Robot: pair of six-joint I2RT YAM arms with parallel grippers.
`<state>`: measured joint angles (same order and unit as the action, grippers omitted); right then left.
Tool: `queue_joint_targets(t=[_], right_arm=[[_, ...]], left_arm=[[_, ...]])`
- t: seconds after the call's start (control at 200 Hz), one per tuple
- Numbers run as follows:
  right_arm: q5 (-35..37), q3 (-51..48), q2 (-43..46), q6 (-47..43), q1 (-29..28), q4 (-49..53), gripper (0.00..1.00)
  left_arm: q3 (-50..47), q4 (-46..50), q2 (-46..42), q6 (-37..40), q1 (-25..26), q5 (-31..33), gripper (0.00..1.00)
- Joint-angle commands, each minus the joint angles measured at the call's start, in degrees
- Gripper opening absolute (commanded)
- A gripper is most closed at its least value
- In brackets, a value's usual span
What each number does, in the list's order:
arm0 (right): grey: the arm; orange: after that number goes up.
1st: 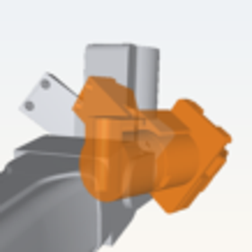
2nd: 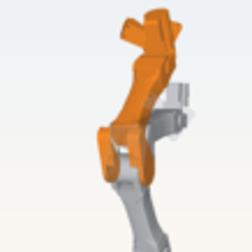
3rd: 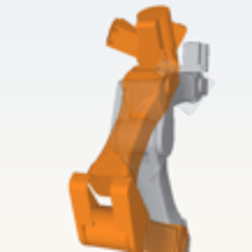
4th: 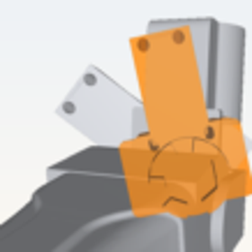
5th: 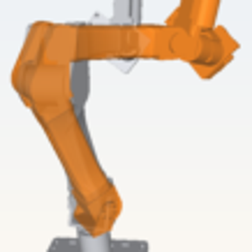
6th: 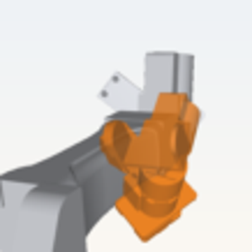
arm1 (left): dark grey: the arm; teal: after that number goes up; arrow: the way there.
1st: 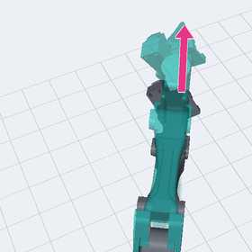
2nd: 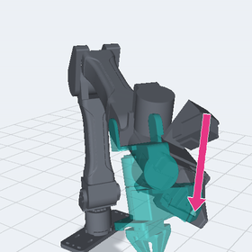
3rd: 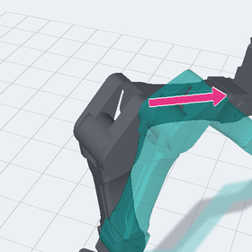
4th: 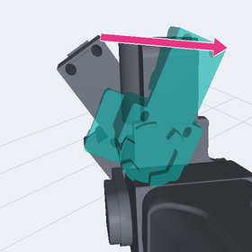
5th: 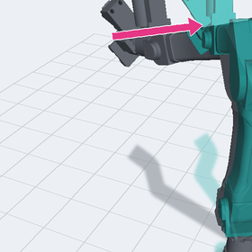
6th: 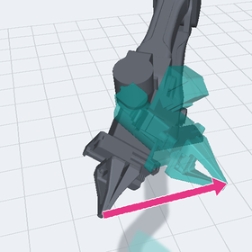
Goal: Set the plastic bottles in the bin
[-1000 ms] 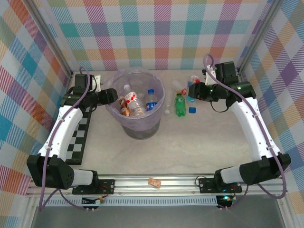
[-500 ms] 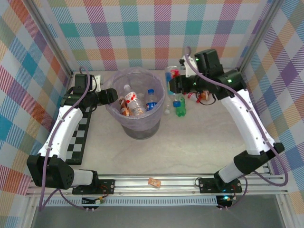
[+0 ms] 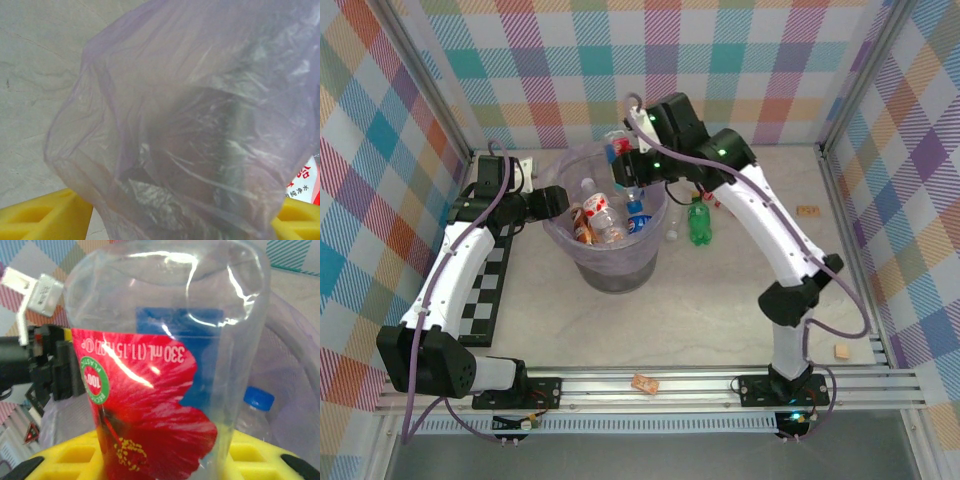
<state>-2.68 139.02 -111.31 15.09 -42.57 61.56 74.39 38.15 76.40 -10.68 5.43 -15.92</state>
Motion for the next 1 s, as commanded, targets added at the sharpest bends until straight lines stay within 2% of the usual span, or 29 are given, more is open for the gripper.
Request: queue_joint_targets(t=[0.0, 0.465, 0.6, 0.82, 0.995], right_arm=[[4.28, 4.82, -4.66, -2.65, -0.75, 2.72, 0.39], [10.65, 3.67, -14.46, -6.76, -1.37, 7.88, 0.41], [10.72, 0.04, -14.45, -6.02, -1.47, 8.00, 0.45], [9.34, -1.58, -11.02, -5.69, -1.98, 6.00, 0.62], [6.74, -1.93, -6.20, -4.96, -2.08, 4.20, 0.67]], left_arm=[[-0.65, 0.63, 0.63, 1.27, -0.50, -0.44, 0.70], [-0.81, 0.53, 0.91, 1.18, -0.42, -0.34, 0.70], [-0.85, 0.53, 0.87, 1.18, -0.38, -0.26, 0.70], [-0.83, 0.70, 0.96, 1.27, -0.42, 0.10, 0.70], [-0.87, 0.70, 0.95, 1.27, -0.41, 0.35, 0.70]])
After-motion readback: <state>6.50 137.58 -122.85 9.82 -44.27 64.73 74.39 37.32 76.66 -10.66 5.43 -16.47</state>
